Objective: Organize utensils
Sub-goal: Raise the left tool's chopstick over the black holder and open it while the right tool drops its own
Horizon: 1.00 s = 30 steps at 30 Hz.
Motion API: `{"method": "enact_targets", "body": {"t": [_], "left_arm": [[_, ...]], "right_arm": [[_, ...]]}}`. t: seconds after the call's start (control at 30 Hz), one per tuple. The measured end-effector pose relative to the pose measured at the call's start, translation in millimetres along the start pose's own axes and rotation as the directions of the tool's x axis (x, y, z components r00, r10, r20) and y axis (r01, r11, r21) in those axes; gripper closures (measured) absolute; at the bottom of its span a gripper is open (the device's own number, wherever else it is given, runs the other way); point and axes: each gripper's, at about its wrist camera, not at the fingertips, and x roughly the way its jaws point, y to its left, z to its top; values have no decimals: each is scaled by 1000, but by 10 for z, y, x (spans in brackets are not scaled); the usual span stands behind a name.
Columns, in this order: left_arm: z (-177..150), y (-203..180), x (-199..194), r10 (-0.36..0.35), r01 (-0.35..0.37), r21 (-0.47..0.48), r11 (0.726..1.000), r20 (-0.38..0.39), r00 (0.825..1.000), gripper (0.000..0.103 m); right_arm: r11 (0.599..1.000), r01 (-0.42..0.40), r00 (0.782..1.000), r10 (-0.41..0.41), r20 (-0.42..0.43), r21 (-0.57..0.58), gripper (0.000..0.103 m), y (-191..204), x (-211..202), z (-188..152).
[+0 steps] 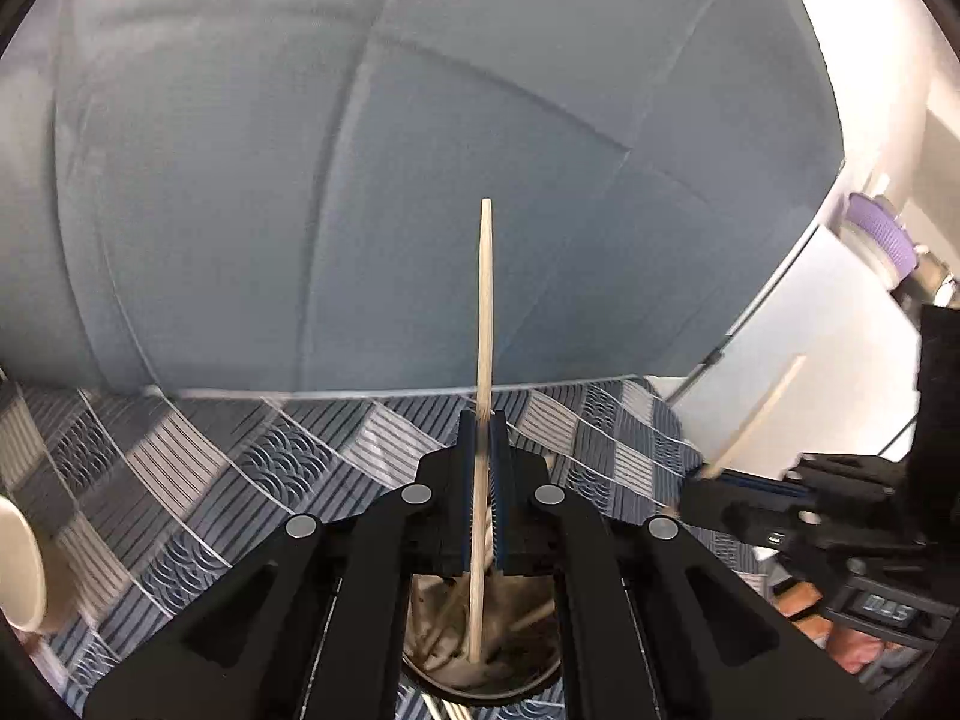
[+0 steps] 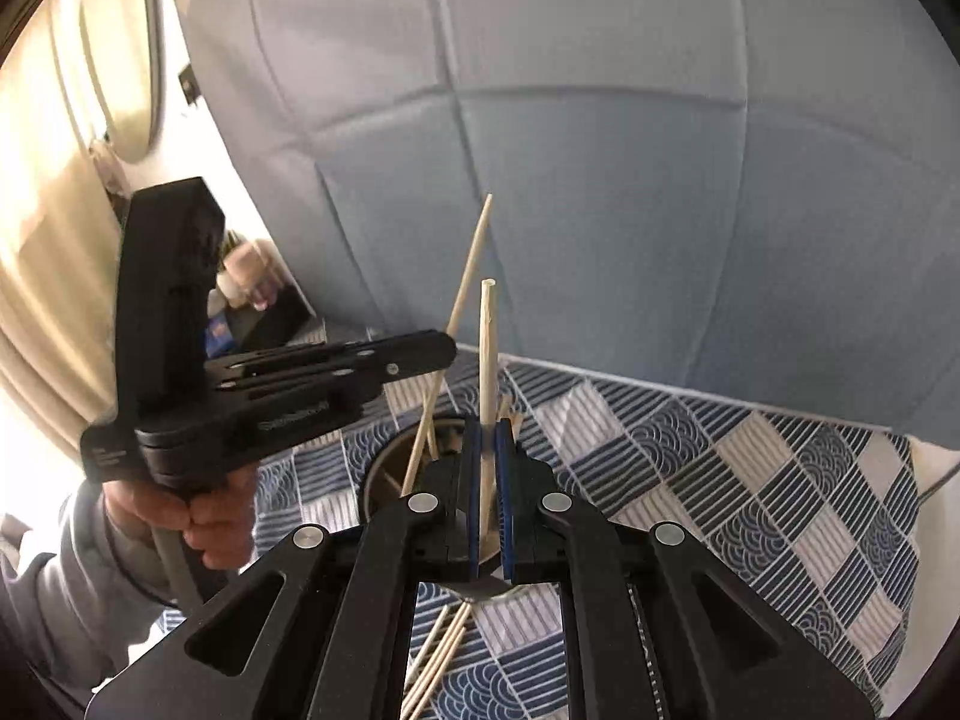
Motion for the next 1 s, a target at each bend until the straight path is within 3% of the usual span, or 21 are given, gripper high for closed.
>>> {"method": "enact_targets", "body": {"t": [0.23, 0.4, 0.43, 0.5, 0.7, 0.83, 1.0], "left_arm": [[-80, 160, -43, 12, -12, -45, 999, 1, 1000, 98], [-116, 137, -111, 36, -36, -32, 999, -7, 999, 90], [-131, 125, -132, 40, -41, -25, 999, -10, 999, 87], [-163, 104, -184, 53, -53, -15, 998, -10, 999, 81], [-262, 109, -359, 81, -81, -12, 997, -7, 997, 63], [-355, 138, -492, 106, -106, -21, 994, -2, 994, 42], [-535, 190, -587, 142, -143, -16, 990, -25, 990, 27]], "right_arm": [[999, 28, 1000, -28, -3, 25, 95, -53, 81, -28], [998, 45, 999, -45, -1, 36, 94, -73, 16, -50], [998, 49, 999, -49, 1, 40, 92, -82, -3, -52], [997, 59, 998, -59, 7, 51, 76, -100, -57, -75], [993, 85, 996, -86, 9, 84, 63, -154, -166, -194], [989, 92, 996, -90, -24, 117, 52, -187, -138, -336], [982, 124, 989, -111, -93, 142, 39, -234, -35, -574]]}}
